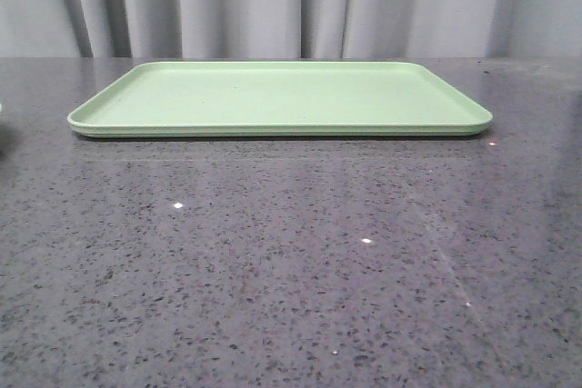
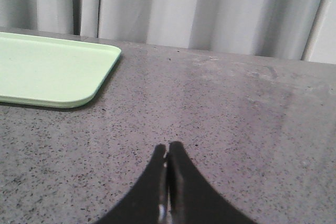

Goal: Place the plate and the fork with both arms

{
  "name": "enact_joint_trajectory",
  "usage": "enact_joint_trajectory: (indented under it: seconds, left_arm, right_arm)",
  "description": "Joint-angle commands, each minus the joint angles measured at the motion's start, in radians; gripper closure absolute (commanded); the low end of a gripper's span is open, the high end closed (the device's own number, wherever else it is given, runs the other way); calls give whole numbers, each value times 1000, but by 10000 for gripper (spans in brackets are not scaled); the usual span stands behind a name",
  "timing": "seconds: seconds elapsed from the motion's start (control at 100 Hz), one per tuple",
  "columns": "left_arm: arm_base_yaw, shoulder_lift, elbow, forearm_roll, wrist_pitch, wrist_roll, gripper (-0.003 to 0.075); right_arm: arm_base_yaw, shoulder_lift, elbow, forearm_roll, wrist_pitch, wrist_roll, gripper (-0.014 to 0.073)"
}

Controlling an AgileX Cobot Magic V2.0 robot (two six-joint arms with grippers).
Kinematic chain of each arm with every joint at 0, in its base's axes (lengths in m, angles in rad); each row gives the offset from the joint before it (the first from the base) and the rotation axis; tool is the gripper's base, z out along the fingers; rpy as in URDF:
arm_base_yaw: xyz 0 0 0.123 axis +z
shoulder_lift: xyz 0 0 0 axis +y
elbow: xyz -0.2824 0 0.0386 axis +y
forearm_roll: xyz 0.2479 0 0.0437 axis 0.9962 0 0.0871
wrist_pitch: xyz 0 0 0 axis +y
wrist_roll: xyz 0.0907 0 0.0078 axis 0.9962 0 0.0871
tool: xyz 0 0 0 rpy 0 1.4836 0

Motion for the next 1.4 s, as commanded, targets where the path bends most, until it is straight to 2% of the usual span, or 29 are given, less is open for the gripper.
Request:
enact_joint_trajectory:
  seconds: [0.0, 0.52, 0.78, 0.87, 1.0, 1.18, 1.39]
  left_arm:
    - [1, -32, 13, -8, -86, -2, 741]
    - [1, -32, 13, -8, -86, -2, 741]
    - [1, -32, 5, -18, -101, -2, 741]
    - [1, -32, -31, -57, -61, -2, 741]
    - [1, -11, -139, -106, 70, -2, 741]
    - [1, 80, -315, -187, 180, -2, 741]
    - [1, 258, -603, -187, 461, -2, 741]
  right_arm:
    - [-7, -24, -6, 0, -85, -9, 713]
    - [-7, -24, -6, 0, -87, -9, 713]
    - [-7, -24, -6, 0, -243, -6, 713]
    - [-7, -23, -13, 0, -244, 20, 713]
    - [-7, -19, -78, 19, -129, 22, 713]
    - [-7, 48, -227, 81, 79, 22, 713]
    - [-7, 206, -450, 81, 316, 22, 713]
